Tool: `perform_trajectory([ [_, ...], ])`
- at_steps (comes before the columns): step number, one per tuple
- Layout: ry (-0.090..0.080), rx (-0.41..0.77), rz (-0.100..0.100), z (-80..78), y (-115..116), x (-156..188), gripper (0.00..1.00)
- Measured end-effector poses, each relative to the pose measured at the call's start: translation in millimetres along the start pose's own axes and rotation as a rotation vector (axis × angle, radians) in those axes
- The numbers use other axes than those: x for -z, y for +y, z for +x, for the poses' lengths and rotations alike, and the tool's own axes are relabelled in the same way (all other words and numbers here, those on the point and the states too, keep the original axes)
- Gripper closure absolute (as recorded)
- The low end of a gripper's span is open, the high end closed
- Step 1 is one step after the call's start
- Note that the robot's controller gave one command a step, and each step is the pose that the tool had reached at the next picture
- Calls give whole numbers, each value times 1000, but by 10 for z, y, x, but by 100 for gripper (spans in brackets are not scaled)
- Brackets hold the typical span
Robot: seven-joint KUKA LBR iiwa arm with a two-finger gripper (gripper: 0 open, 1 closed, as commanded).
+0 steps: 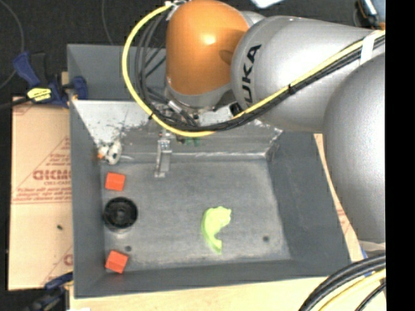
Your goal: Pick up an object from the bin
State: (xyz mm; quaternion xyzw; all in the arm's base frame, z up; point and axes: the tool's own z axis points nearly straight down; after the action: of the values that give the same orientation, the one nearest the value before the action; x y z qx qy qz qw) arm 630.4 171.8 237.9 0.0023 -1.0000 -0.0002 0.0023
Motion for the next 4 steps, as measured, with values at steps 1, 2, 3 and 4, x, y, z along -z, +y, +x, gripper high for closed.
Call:
perform_trajectory([
  [1,-9,-5,-1,-15,-12,54,0],
  [2,-6,-198,-3,131,415,-1273,0],
  [3,-17,11,-4,84,604,-741,0],
  [4,-6,-530,-4,284,623,-1260,0],
])
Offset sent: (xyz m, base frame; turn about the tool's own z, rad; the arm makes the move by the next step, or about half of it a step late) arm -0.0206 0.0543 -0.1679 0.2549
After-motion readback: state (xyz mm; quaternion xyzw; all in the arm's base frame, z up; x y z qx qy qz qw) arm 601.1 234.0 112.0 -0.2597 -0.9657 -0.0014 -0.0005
